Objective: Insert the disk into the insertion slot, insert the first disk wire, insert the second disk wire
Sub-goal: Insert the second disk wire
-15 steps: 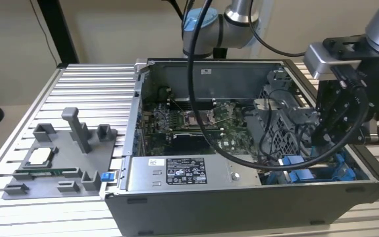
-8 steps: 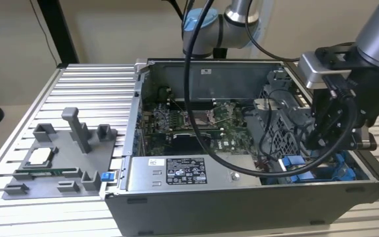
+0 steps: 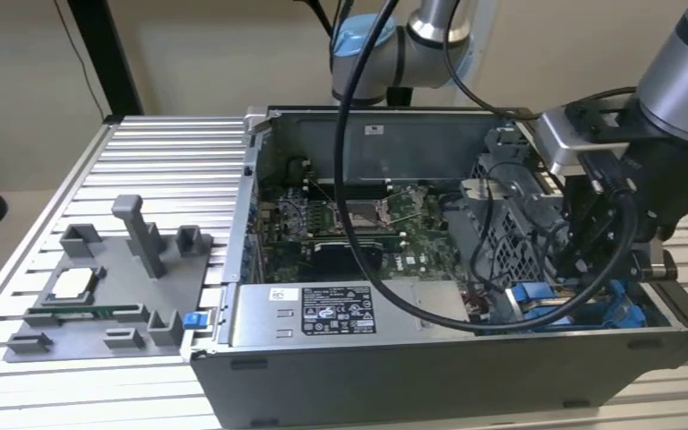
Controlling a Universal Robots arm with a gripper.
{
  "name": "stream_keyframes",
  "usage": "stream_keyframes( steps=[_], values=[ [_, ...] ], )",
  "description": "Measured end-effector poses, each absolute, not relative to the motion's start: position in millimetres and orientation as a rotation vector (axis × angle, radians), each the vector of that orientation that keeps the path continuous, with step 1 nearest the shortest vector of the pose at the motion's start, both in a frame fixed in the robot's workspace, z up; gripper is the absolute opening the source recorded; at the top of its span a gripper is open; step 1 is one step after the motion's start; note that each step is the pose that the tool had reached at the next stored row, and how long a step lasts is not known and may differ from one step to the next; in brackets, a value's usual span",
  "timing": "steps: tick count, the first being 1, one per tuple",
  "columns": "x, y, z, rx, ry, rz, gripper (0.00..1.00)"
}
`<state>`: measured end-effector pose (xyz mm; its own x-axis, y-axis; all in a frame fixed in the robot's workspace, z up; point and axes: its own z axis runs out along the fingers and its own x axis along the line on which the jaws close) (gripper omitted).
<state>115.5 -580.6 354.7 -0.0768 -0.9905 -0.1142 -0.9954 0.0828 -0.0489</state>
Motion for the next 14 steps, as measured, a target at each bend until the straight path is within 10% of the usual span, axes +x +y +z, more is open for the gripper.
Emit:
stream_keyframes(
  steps=[14],
  values=[
    [120, -581, 343, -2.082, 2.137, 0.01, 0.0]
  ],
)
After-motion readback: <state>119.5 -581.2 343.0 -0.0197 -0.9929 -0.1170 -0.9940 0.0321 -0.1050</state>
